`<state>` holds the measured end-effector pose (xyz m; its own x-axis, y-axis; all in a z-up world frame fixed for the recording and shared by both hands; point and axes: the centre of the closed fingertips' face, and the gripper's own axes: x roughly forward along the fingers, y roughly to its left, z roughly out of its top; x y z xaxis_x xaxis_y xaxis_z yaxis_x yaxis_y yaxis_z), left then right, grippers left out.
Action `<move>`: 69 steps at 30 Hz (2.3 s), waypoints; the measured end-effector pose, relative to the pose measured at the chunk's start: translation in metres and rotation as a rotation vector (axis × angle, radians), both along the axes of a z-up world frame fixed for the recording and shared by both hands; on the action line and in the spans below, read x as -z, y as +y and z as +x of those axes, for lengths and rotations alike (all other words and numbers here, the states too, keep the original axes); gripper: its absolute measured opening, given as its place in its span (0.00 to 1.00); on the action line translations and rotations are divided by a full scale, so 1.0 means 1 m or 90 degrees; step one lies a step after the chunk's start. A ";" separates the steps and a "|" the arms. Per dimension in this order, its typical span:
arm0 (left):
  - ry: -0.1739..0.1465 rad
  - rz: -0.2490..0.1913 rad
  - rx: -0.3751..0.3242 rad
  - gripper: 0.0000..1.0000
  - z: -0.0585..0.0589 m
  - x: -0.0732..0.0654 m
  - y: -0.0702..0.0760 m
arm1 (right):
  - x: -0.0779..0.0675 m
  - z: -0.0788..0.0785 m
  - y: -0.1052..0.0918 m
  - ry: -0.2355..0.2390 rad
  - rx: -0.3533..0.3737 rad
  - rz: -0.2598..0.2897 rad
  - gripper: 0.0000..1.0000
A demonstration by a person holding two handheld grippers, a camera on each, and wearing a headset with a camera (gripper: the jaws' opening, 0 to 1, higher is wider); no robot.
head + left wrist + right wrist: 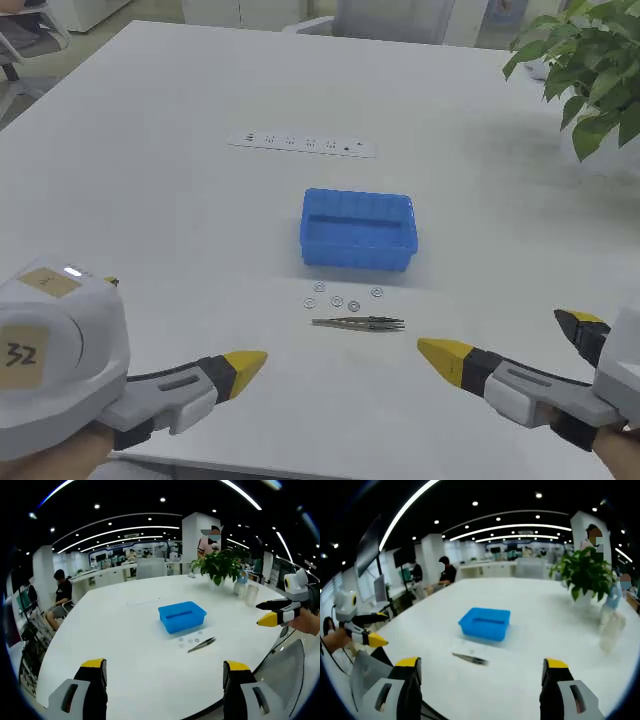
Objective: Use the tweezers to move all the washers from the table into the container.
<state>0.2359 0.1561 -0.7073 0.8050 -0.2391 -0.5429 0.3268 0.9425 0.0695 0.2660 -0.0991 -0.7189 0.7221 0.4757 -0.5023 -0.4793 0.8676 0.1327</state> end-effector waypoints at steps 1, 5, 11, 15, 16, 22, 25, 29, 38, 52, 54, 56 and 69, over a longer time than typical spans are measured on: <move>0.003 0.003 0.001 0.99 0.000 0.001 0.000 | 0.000 0.000 0.000 0.002 0.000 0.002 0.99; 0.009 0.008 0.002 0.99 -0.002 0.004 0.001 | 0.003 -0.001 0.002 0.010 -0.006 0.004 0.99; 0.016 0.006 0.001 0.99 -0.002 0.004 0.000 | 0.006 -0.002 0.004 0.015 -0.014 0.008 0.99; 0.016 0.011 0.002 0.99 -0.001 0.004 0.001 | 0.007 -0.002 0.004 0.017 -0.017 0.007 0.99; 0.016 0.011 0.002 0.99 -0.001 0.005 0.001 | 0.007 -0.002 0.004 0.016 -0.018 0.007 0.99; 0.017 0.012 0.004 0.99 -0.001 0.005 0.000 | 0.007 0.000 0.002 0.018 -0.016 0.008 0.99; 0.016 0.014 0.006 0.99 -0.001 0.004 -0.001 | 0.008 0.000 0.000 0.019 -0.015 0.002 0.99; 0.016 0.018 0.009 0.99 -0.001 0.004 -0.002 | 0.010 0.001 -0.003 0.023 -0.016 -0.003 0.99; 0.020 0.022 0.010 0.99 -0.001 0.004 -0.003 | 0.006 0.003 -0.001 0.018 -0.018 -0.003 0.99; -0.002 0.019 -0.001 0.98 0.008 0.000 0.000 | 0.008 0.003 0.000 0.023 -0.016 -0.013 0.99; 0.003 0.023 0.003 0.94 0.008 0.002 -0.001 | 0.008 0.004 -0.001 0.021 -0.014 -0.014 0.99; 0.002 0.027 0.005 0.93 0.010 0.003 -0.001 | 0.008 0.004 -0.001 0.019 -0.012 -0.016 0.99; 0.023 0.006 0.021 0.92 0.022 0.012 -0.006 | 0.015 0.012 -0.003 0.026 -0.006 -0.025 0.99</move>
<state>0.2574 0.1505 -0.7191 0.7771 -0.2597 -0.5733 0.3598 0.9307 0.0660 0.2782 -0.1021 -0.7337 0.6962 0.4612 -0.5501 -0.4819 0.8682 0.1181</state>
